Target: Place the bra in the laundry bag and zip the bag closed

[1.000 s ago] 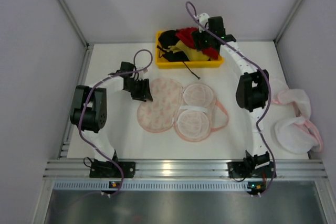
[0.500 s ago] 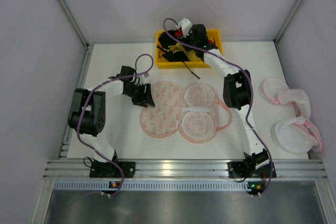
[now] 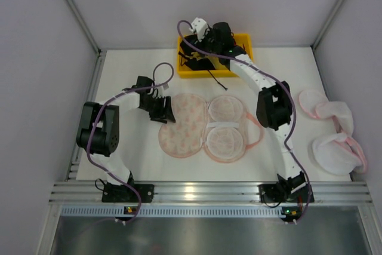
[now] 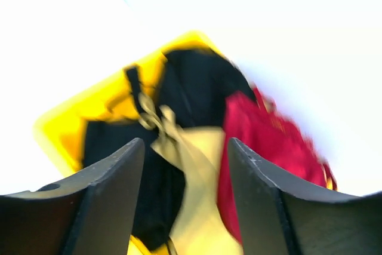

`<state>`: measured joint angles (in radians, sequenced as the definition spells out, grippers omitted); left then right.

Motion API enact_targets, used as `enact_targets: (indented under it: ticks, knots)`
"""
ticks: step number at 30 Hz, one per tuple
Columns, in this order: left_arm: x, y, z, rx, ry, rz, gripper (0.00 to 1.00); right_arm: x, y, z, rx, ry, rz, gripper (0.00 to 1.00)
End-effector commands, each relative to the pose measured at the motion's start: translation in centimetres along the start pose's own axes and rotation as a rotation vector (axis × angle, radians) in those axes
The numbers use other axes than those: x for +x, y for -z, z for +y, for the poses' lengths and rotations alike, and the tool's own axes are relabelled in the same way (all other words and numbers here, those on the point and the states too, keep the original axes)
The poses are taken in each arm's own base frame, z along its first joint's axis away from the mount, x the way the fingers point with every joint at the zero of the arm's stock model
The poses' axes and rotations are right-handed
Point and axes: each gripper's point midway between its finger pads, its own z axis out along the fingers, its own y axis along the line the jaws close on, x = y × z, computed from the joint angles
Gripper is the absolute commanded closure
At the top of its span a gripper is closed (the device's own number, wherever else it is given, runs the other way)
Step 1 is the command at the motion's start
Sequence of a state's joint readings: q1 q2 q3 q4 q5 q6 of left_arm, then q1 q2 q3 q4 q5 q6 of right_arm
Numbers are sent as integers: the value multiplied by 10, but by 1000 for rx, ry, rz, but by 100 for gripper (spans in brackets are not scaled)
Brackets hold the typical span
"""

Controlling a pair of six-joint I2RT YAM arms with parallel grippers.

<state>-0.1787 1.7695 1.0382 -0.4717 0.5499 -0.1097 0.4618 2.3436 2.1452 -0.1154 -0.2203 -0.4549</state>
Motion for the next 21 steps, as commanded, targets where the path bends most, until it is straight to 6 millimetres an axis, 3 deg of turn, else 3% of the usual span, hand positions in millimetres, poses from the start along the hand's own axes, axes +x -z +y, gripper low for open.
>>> enact_targets:
  ticks: [1, 2, 9, 19, 21]
  knots:
    - [11, 3, 5, -18, 24, 25, 42, -59, 4, 27, -104, 92, -116, 42]
    - [9, 3, 5, -18, 25, 23, 42, -46, -5, 31, -110, 102, -93, 43]
    - [4, 8, 9, -12, 59, 2, 42, -12, -28, 29, -76, 186, -39, 43]
    - [7, 12, 10, -7, 87, -5, 41, 49, -51, 9, 3, 266, 63, 38]
    - [7, 14, 11, -12, 88, -10, 41, 53, -51, 2, 22, 265, 68, 46]
